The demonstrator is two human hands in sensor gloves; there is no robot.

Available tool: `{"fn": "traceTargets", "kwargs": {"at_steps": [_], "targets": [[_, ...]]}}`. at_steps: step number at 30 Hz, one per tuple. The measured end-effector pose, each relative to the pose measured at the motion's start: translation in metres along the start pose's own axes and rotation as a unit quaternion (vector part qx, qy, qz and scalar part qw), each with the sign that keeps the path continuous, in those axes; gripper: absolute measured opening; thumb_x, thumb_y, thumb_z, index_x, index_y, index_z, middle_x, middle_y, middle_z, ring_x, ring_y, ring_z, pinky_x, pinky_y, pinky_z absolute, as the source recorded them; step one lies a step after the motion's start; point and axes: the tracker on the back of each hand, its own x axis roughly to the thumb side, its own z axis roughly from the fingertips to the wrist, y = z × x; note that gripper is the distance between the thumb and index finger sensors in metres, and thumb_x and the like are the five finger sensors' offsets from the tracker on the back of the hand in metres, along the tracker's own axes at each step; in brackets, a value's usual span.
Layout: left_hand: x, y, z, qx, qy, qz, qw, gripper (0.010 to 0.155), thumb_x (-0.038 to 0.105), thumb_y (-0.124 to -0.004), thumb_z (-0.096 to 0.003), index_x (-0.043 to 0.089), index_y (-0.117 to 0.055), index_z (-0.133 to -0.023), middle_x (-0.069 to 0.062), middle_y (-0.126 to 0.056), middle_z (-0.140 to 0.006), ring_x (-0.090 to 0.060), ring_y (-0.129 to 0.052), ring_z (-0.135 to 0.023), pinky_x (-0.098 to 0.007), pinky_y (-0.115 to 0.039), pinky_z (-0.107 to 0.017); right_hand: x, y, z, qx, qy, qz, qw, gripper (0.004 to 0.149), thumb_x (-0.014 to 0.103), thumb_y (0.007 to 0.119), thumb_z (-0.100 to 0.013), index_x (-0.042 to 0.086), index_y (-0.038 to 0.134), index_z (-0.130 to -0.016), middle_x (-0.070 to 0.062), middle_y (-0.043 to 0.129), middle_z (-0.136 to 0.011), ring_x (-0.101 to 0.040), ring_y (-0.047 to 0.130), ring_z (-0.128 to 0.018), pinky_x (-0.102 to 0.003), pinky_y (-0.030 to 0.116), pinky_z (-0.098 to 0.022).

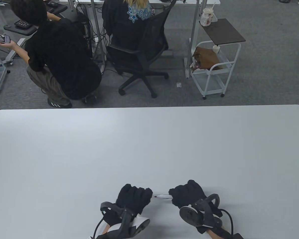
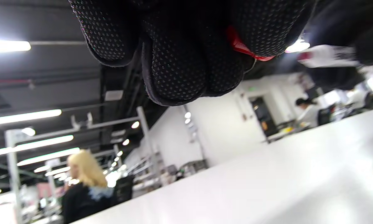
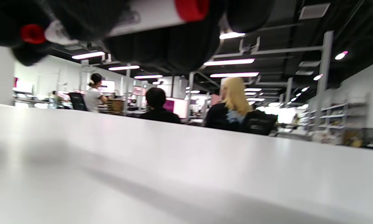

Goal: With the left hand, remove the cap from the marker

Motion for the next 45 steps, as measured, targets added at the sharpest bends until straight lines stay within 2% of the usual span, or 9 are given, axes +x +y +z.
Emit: {"fn": "traceTargets", "kwargs": {"at_steps": [4, 11, 15, 19, 26, 35, 39, 43, 45], "targets": [[-0.034, -0.010, 0.005, -0.032, 0.057, 0.074, 0.995, 0.044, 0.052, -0.072, -0.0502, 0.038, -0.077, -0.091, 0.014, -0.096, -0.076, -0.007, -0.102, -0.066, -0.041, -0.076, -0.067, -0.029, -0.002, 0.001, 0.019, 0.053, -0.065, 0.996, 0.044, 0.044, 0.078, -0.040, 0.038, 0.083, -0.083, 0.004, 0.089, -0.081, -0.020, 0.090, -0.070, -0.052, 0.061, -0.074], [-0.029, -0.012, 0.005, -0.048, 0.048, 0.057, 0.996, 0.044, 0.052, -0.071, -0.0505, 0.038, -0.075, -0.092, 0.015, -0.095, -0.077, -0.006, -0.102, -0.067, -0.041, -0.075, -0.068, -0.026, -0.001, 0.001, 0.038, 0.054, -0.035, 0.997, 0.044, 0.047, 0.079, -0.039, 0.041, 0.083, -0.082, 0.008, 0.091, -0.080, -0.018, 0.087, -0.067, -0.053, 0.053, -0.077], [-0.027, -0.013, 0.004, -0.071, 0.042, 0.064, 0.995, 0.044, 0.052, -0.070, -0.0509, 0.038, -0.075, -0.092, 0.015, -0.095, -0.078, -0.007, -0.101, -0.068, -0.042, -0.075, -0.068, -0.022, 0.004, -0.001, 0.058, 0.054, -0.018, 0.997, 0.044, 0.047, 0.079, -0.039, 0.041, 0.084, -0.082, 0.008, 0.092, -0.080, -0.018, 0.088, -0.066, -0.054, 0.054, -0.077], [-0.025, -0.014, 0.004, -0.070, 0.039, 0.068, 0.994, 0.044, 0.052, -0.070, -0.0512, 0.039, -0.075, -0.093, 0.015, -0.095, -0.079, -0.007, -0.101, -0.069, -0.042, -0.074, -0.068, -0.015, 0.024, -0.005, 0.148, 0.059, 0.040, 0.986, 0.044, 0.045, 0.079, -0.040, 0.041, 0.081, -0.084, 0.007, 0.090, -0.084, -0.019, 0.089, -0.069, -0.056, 0.053, -0.077], [-0.024, -0.014, 0.004, -0.085, 0.050, 0.060, 0.993, 0.044, 0.052, -0.070, -0.0515, 0.039, -0.074, -0.093, 0.014, -0.095, -0.079, -0.008, -0.101, -0.070, -0.043, -0.074, -0.069, -0.004, 0.042, -0.008, 0.208, 0.033, 0.093, 0.973, 0.046, 0.044, 0.082, -0.039, 0.042, 0.080, -0.085, 0.008, 0.088, -0.086, -0.019, 0.091, -0.070, -0.055, 0.056, -0.076], [-0.022, -0.013, 0.003, -0.092, 0.050, 0.060, 0.993, 0.044, 0.052, -0.070, -0.0515, 0.038, -0.074, -0.093, 0.014, -0.095, -0.080, -0.008, -0.101, -0.071, -0.043, -0.074, -0.069, -0.001, 0.043, -0.008, 0.207, 0.031, 0.110, 0.972, 0.049, 0.044, 0.082, -0.039, 0.042, 0.077, -0.087, 0.006, 0.085, -0.088, -0.017, 0.090, -0.071, -0.054, 0.057, -0.076], [-0.023, -0.013, 0.003, -0.091, 0.056, 0.055, 0.993, 0.044, 0.053, -0.071, -0.0513, 0.039, -0.074, -0.093, 0.014, -0.095, -0.080, -0.008, -0.101, -0.071, -0.043, -0.074, -0.069, -0.009, 0.027, -0.005, 0.160, 0.046, 0.064, 0.984, 0.051, 0.049, 0.079, -0.039, 0.041, 0.074, -0.090, 0.006, 0.084, -0.090, -0.018, 0.089, -0.074, -0.054, 0.056, -0.076], [-0.023, -0.014, 0.003, -0.097, 0.054, 0.054, 0.992, 0.044, 0.053, -0.072, -0.0510, 0.040, -0.075, -0.093, 0.015, -0.095, -0.080, -0.009, -0.101, -0.072, -0.043, -0.073, -0.069, -0.027, 0.005, -0.001, 0.117, 0.069, -0.026, 0.990, 0.066, 0.056, 0.077, -0.038, 0.040, 0.062, -0.101, 0.003, 0.072, -0.105, -0.023, 0.078, -0.093, -0.059, 0.049, -0.078], [-0.022, -0.016, 0.002, -0.104, 0.054, 0.050, 0.992, 0.044, 0.053, -0.072, -0.0508, 0.041, -0.075, -0.093, 0.015, -0.095, -0.081, -0.009, -0.101, -0.073, -0.043, -0.073, -0.069, -0.035, 0.000, 0.000, 0.123, 0.078, -0.066, 0.987, 0.074, 0.059, 0.076, -0.038, 0.039, 0.055, -0.106, 0.002, 0.063, -0.112, -0.028, 0.068, -0.104, -0.061, 0.043, -0.078]]}}
